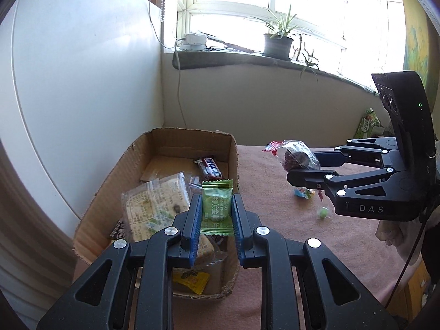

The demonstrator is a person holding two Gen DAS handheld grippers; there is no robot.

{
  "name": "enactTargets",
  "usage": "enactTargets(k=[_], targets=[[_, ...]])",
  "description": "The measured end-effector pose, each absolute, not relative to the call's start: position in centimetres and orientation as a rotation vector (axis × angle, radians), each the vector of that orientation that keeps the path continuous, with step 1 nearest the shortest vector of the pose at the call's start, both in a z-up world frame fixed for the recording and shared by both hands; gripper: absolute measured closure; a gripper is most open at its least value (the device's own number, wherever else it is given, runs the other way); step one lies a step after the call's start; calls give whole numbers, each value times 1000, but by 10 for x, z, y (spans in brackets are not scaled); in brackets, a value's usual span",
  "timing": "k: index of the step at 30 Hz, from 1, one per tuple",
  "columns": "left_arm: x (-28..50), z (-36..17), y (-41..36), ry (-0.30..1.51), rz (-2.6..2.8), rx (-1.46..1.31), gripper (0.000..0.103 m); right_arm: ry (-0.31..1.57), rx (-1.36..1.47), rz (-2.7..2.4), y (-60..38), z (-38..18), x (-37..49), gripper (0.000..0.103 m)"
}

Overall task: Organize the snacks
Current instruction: 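Carry the dried-meat bag in the right gripper while the left gripper carries the green candy over the box, then open the right gripper releasing the bag while the left gripper releases the green candy into the box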

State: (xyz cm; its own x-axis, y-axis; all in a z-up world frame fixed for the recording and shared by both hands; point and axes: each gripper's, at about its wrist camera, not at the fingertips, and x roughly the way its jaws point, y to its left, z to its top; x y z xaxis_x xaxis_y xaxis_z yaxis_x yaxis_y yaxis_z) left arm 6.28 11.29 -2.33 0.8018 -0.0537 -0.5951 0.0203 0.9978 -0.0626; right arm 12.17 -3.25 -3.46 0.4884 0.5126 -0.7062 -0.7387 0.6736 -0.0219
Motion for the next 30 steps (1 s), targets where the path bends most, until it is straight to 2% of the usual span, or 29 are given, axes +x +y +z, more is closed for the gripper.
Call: enactTargets(k=[15, 30], targets=[[68, -30, 157, 650, 55, -96, 83, 743, -351, 837, 23, -39, 138, 62], [74, -35, 171, 669, 104, -107, 83, 778, -360, 891, 62, -49, 144, 62]])
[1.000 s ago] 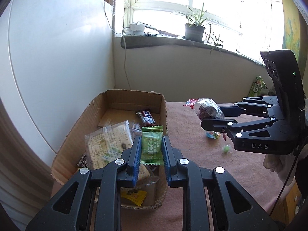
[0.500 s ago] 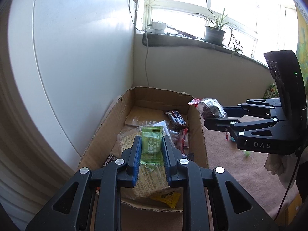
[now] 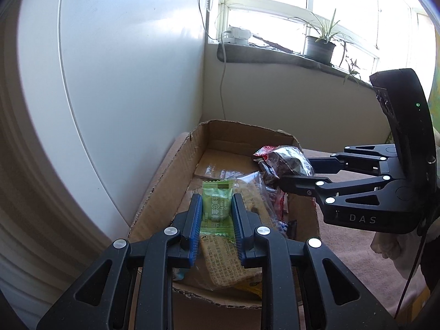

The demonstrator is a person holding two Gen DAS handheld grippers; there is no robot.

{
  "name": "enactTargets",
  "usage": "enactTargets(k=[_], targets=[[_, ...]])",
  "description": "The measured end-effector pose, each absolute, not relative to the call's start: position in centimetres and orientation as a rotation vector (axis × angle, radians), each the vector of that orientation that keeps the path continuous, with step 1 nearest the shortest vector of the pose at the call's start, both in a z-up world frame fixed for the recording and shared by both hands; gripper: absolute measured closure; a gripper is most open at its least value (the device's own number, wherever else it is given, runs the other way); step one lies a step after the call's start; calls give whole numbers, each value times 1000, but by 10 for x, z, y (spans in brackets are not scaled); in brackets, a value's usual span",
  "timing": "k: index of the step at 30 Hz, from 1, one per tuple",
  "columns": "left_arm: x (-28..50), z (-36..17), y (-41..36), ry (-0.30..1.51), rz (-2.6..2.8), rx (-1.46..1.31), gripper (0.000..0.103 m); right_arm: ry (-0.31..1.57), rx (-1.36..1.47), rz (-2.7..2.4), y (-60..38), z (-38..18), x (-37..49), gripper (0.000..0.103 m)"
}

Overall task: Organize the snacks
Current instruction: 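Open the right gripper releasing the bag while the left gripper releases the green candy into the box, then move both open grippers back to the yellow pouch and small green candy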

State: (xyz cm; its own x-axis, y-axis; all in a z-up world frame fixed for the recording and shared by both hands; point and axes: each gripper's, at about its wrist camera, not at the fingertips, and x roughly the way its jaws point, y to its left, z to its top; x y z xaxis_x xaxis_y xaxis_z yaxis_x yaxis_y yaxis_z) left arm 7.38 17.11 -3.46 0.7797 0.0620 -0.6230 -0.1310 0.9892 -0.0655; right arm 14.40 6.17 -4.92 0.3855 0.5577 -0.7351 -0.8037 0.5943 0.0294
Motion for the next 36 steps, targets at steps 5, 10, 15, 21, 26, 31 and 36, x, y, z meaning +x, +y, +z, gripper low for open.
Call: enactTargets(k=[5, 10, 15, 21, 26, 31, 36], targets=[[72, -33, 171, 667, 117, -107, 81, 774, -367, 898, 67, -48, 145, 59], [70, -31, 173, 658, 133, -110, 60, 756, -355, 883, 65, -45, 145, 38], [68, -29, 173, 654, 138, -105, 54, 742, -346, 872, 58, -40, 145, 31], [67, -27, 171, 650, 135, -98, 53, 733, -337, 857, 51, -35, 144, 28], [65, -25, 170, 642, 137, -99, 52, 725, -333, 851, 44, -32, 142, 28], [64, -23, 167, 633, 132, -100, 52, 715, -322, 841, 28, -27, 138, 28], [61, -18, 159, 618, 113, -106, 52, 709, -302, 815, 1, -22, 136, 28]])
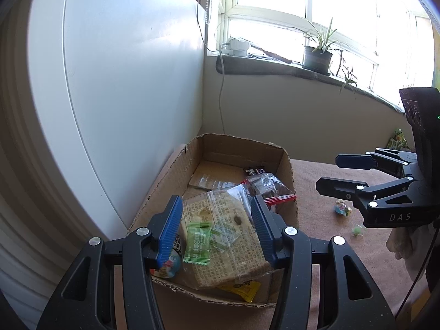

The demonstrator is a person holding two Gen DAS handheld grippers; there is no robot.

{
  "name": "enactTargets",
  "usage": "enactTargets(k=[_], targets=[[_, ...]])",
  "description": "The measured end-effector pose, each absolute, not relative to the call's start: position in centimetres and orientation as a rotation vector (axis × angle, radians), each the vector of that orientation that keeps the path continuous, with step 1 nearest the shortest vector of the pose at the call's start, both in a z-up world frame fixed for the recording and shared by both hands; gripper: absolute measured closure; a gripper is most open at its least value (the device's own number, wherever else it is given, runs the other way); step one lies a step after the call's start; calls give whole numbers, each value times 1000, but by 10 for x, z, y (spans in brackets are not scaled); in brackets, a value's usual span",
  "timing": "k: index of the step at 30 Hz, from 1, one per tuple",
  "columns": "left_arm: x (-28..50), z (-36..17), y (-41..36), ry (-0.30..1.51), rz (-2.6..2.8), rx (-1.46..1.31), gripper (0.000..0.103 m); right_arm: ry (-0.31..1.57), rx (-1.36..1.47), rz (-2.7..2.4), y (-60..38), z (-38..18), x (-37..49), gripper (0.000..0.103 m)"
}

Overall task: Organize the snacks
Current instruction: 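Move both open grippers back to the yellow pouch and small green candy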

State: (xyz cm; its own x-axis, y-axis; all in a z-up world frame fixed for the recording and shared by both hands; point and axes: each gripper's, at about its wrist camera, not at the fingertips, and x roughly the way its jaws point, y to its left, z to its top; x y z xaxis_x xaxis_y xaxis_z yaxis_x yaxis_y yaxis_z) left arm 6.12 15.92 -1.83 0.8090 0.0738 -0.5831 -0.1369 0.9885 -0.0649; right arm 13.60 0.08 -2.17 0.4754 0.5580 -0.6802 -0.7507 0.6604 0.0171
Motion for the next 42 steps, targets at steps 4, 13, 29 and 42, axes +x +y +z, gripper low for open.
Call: enactTargets(k=[4, 13, 29, 42], targets=[[61, -15, 148, 609, 88, -101, 52, 707, -288, 778, -28, -19, 138, 28], [67, -11, 114, 599, 28, -91, 52, 737, -256, 676, -98, -30, 144, 28], [102, -32, 28, 677, -151, -46, 52, 834, -309, 726, -129, -83, 125, 40], [148, -66, -4, 796, -238, -51, 52, 871, -294, 771, -123, -105, 128, 56]])
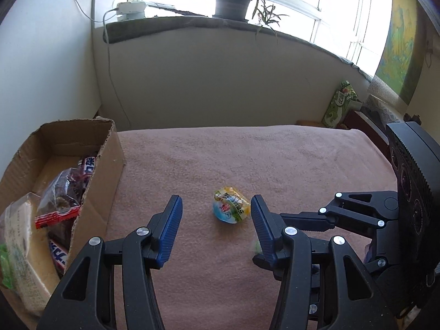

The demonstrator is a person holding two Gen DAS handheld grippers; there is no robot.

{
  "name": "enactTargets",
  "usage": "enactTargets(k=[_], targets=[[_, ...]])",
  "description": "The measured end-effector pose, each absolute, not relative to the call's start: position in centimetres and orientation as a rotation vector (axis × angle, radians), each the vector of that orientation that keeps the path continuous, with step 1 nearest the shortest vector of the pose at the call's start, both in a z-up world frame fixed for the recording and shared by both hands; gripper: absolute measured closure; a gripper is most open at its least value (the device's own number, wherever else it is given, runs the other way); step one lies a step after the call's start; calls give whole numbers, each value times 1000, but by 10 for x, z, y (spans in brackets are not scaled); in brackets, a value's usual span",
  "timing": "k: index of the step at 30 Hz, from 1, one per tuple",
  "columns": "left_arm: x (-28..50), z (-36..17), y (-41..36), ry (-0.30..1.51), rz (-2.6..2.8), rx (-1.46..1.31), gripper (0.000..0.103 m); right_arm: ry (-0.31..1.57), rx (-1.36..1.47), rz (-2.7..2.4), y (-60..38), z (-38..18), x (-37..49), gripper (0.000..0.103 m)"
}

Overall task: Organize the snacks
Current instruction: 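Move both open grippers back to the yellow pouch and small green candy, then grasp the yellow-green pouch with the left gripper while the right gripper grasps the small green candy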

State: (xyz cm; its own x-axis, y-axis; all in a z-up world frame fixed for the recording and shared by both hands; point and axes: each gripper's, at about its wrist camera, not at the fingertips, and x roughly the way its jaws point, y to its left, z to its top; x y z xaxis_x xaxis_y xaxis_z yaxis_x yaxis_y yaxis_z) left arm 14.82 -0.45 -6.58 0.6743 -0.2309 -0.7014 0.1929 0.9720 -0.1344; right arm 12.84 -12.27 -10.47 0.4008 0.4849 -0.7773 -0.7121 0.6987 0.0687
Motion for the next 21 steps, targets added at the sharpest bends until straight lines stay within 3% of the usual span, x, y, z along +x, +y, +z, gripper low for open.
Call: enactTargets(k=[17, 21], targets=[[177, -92, -22, 887, -276, 2, 53, 894, -266, 780, -119, -116, 142, 62], [179, -96, -25, 903, -286, 12, 61, 894, -278, 782, -116, -118, 142, 64]])
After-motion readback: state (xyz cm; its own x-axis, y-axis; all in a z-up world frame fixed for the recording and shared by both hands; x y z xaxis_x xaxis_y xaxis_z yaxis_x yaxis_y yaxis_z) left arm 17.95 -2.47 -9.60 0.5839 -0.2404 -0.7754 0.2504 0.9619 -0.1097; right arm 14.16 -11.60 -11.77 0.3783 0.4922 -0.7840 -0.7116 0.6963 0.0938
